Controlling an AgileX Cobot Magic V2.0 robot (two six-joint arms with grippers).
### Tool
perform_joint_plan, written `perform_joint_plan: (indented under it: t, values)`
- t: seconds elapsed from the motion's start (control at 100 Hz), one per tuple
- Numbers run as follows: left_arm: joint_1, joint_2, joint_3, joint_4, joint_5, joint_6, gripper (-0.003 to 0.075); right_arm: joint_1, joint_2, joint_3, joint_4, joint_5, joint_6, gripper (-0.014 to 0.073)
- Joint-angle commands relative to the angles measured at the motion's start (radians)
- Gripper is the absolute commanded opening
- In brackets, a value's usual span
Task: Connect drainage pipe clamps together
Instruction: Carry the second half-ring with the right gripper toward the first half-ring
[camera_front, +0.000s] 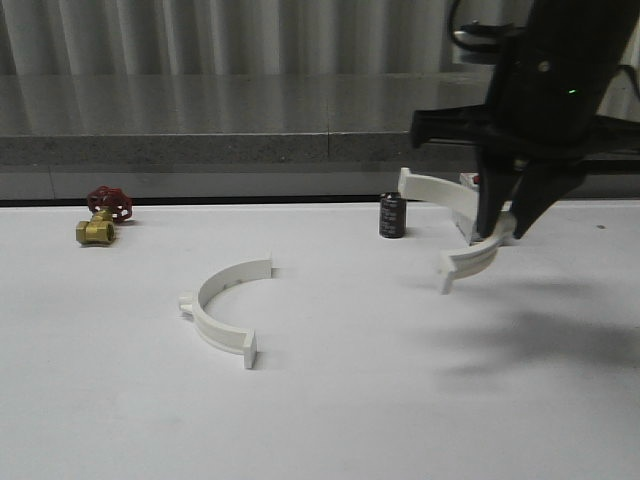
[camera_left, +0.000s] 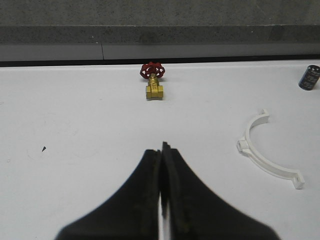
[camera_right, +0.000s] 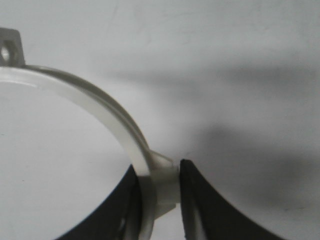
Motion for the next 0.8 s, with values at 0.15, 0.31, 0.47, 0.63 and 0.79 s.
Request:
perform_joint_plan:
  t: [0.15,0.31,0.47,0.63,0.79]
  values:
    - [-0.005,0.004,-0.027,0.001,-0.072,-0.001,-0.0021,0.089,0.057,-0.086,-0.033,-0.052,0.113,0.0016]
    - [-0.005,0.004,-0.027,0.001,-0.072,-0.001,-0.0021,0.111,0.131,-0.207,-0.023,-0.024,0.113,0.0016]
    - [-0.005,0.004,-0.027,0.001,-0.072,-0.001,-0.0021,0.139,0.197,-0.301,-0.022,0.008,0.113,0.0016]
    - [-0.005,0.004,-0.027,0.001,-0.072,-0.001,-0.0021,0.168,0.245,-0.343,-0.022,0.019,0.135,0.0016]
    - [-0.005,0.004,-0.027,0.001,-0.072,-0.001,-0.0021,0.186,0.284,-0.367,-0.022,0.025,0.145,0.0016]
